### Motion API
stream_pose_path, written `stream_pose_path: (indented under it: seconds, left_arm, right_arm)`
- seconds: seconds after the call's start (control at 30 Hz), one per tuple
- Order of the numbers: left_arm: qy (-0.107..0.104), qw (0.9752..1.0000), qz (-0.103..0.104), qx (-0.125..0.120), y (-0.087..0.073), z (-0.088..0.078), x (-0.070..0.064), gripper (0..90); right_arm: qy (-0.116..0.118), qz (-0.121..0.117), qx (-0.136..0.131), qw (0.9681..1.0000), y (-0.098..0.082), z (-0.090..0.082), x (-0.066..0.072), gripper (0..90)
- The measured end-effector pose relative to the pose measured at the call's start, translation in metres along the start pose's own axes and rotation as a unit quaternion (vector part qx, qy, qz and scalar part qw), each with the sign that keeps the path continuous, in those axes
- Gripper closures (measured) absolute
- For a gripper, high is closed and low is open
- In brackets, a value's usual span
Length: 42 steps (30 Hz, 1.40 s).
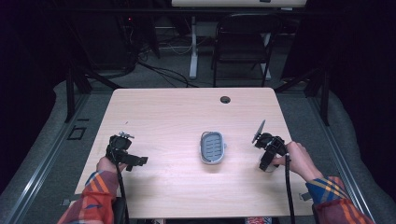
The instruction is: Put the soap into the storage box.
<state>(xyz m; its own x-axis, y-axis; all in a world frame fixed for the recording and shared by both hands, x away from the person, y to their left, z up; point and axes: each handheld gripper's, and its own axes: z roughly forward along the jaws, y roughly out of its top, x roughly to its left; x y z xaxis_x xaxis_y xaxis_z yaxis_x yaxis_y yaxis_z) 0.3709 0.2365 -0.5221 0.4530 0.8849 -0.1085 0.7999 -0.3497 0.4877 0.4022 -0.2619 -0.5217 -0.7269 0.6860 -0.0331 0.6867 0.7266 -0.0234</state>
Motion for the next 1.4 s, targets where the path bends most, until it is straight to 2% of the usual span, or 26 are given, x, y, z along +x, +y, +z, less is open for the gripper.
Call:
stream_pose_path:
  seconds: [0.27,0.37,0.4,0.47,1.0,1.03,1.07,1.23,1.4]
  left_arm:
    - [-0.001,1.0,0.0,0.0,0.0,0.0,0.0,0.1]
    - [-0.001,1.0,0.0,0.0,0.0,0.0,0.0,0.1]
    - [-0.001,1.0,-0.001,0.001,0.0,0.0,0.0,0.1]
    - [0.0,1.0,-0.001,0.001,0.0,0.0,0.0,0.1]
    - [-0.001,1.0,-0.002,0.002,0.0,0.0,-0.001,0.1]
    - [-0.001,1.0,-0.002,0.002,0.0,0.001,-0.001,0.1]
    - [-0.001,1.0,-0.002,0.003,0.0,0.001,-0.001,0.1]
    - [-0.001,1.0,-0.002,0.004,-0.001,0.0,-0.001,0.1]
    - [-0.001,1.0,0.0,0.004,0.0,0.001,-0.001,0.1]
  right_arm:
    - [-0.003,-0.01,0.001,0.9999,0.009,-0.002,0.005,24.1]
    - [-0.002,-0.009,-0.008,0.9999,0.012,-0.003,0.007,24.1]
    - [-0.003,-0.018,-0.001,0.9998,0.013,-0.004,0.006,24.1]
    - [-0.002,-0.02,0.002,0.9998,0.016,-0.006,0.008,24.1]
    - [-0.001,-0.035,-0.004,0.9994,0.033,-0.019,0.017,24.2]
    - [0.0,-0.039,0.001,0.9992,0.035,-0.021,0.017,24.2]
    - [0.0,-0.038,-0.008,0.9992,0.036,-0.02,0.018,24.2]
    - [-0.003,-0.053,-0.002,0.9986,0.045,-0.025,0.021,24.2]
    - [-0.004,-0.054,-0.011,0.9985,0.051,-0.029,0.025,24.2]
